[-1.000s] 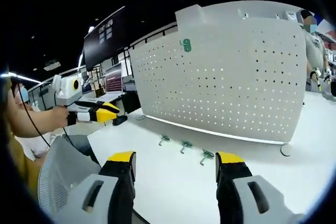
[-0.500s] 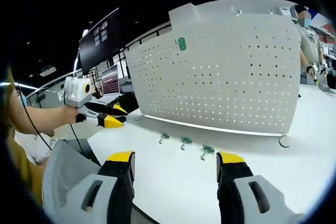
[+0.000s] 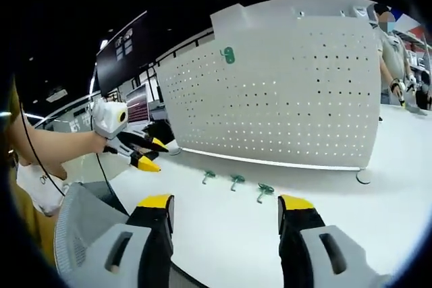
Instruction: Insert the hook assembly into the mounting plate slot until the hook locks in place.
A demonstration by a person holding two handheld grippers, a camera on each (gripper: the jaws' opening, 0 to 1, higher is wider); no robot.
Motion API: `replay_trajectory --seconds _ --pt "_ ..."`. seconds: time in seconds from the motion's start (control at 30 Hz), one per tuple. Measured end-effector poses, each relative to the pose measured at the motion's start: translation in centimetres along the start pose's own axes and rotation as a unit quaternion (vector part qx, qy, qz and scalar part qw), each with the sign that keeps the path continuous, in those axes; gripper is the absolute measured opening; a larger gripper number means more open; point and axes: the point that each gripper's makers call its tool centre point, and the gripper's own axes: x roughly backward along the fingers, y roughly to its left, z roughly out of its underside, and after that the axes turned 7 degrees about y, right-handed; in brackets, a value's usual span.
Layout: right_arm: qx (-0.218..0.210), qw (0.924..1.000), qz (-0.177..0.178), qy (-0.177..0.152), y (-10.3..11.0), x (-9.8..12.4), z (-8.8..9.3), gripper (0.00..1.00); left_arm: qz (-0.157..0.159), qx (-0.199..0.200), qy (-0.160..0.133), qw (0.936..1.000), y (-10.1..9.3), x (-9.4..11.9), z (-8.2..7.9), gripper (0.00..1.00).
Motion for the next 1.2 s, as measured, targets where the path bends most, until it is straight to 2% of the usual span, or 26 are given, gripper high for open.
replay_trajectory --seconds 0.23,0.57,0.97,1.13,1.2 --pt "-0.008 1.0000 0.002 -0.004 0.3 -0.2 -0.1 0.59 0.022 -0.026 0.035 0.9988 0.7 -1.3 0.7 0.46" --pt "-0.024 0.9996 0.015 -0.006 -0.1 -0.3 0.2 0.59 0.051 -0.065 0.080 0.9933 1.9 -3.8 1.2 0.45" --pt "-0.030 0.9992 0.021 -0.012 -0.1 -0.8 0.2 0.58 0.054 -0.094 0.111 0.9879 3.7 -6.7 1.1 0.47" --pt "-0.037 0.9990 0.023 -0.010 -0.1 -0.9 0.5 0.58 0.053 -0.105 0.123 0.9854 4.6 -7.6 1.1 0.40" --pt "-0.038 0.9989 0.024 -0.011 -0.2 -0.9 0.5 0.58 0.054 -0.103 0.129 0.9847 4.9 -8.1 1.3 0.40"
